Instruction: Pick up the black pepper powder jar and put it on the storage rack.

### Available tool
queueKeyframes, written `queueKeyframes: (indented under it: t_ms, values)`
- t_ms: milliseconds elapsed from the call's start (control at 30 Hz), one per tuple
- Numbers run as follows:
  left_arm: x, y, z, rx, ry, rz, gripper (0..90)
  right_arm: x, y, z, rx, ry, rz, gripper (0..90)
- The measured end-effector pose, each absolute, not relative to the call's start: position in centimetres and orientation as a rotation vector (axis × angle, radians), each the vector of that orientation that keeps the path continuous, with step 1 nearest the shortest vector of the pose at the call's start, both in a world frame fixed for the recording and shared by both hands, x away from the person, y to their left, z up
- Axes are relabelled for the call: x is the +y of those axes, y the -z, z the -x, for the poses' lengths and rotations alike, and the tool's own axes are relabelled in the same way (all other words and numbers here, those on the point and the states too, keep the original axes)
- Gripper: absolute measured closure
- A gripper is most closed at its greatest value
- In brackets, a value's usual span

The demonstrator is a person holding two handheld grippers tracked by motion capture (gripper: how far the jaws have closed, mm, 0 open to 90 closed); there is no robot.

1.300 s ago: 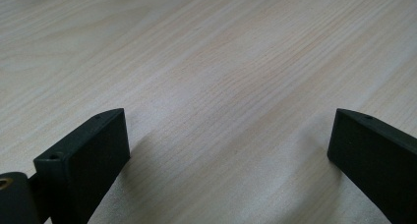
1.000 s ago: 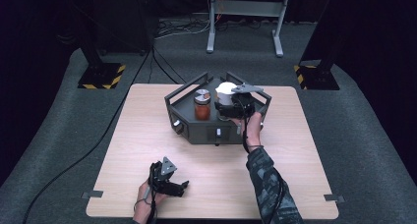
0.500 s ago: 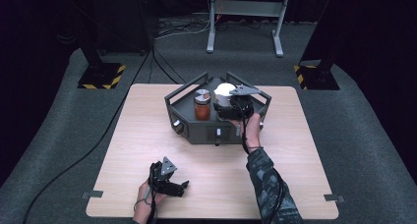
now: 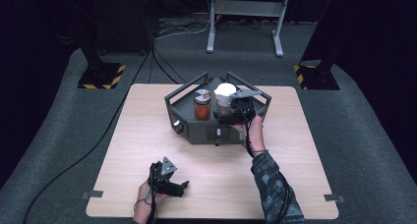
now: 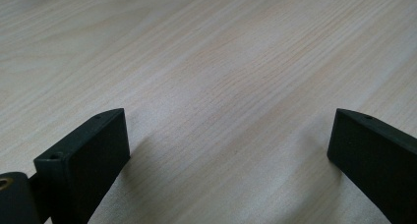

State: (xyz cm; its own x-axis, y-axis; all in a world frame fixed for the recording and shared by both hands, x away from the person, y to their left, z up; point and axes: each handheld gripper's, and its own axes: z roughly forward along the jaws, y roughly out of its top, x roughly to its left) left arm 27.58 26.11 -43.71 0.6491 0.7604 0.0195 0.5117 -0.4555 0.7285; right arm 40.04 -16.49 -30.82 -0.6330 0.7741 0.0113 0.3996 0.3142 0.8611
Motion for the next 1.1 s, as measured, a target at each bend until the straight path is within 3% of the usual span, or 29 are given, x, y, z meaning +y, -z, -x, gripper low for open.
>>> queueKeyframes:
  t_ms: [533,1100]
  values:
    - [26.1,43.7,-27.6,0.983,-0.449,-2.157,2.0,-19.8,32.9,-33.6,2.202,-1.174,-1.055,0.0]
    - [26.1,43.7,-27.6,0.985,-0.449,-2.157,1.9,-23.6,39.8,-27.0,2.179,-1.06,-1.267,0.0]
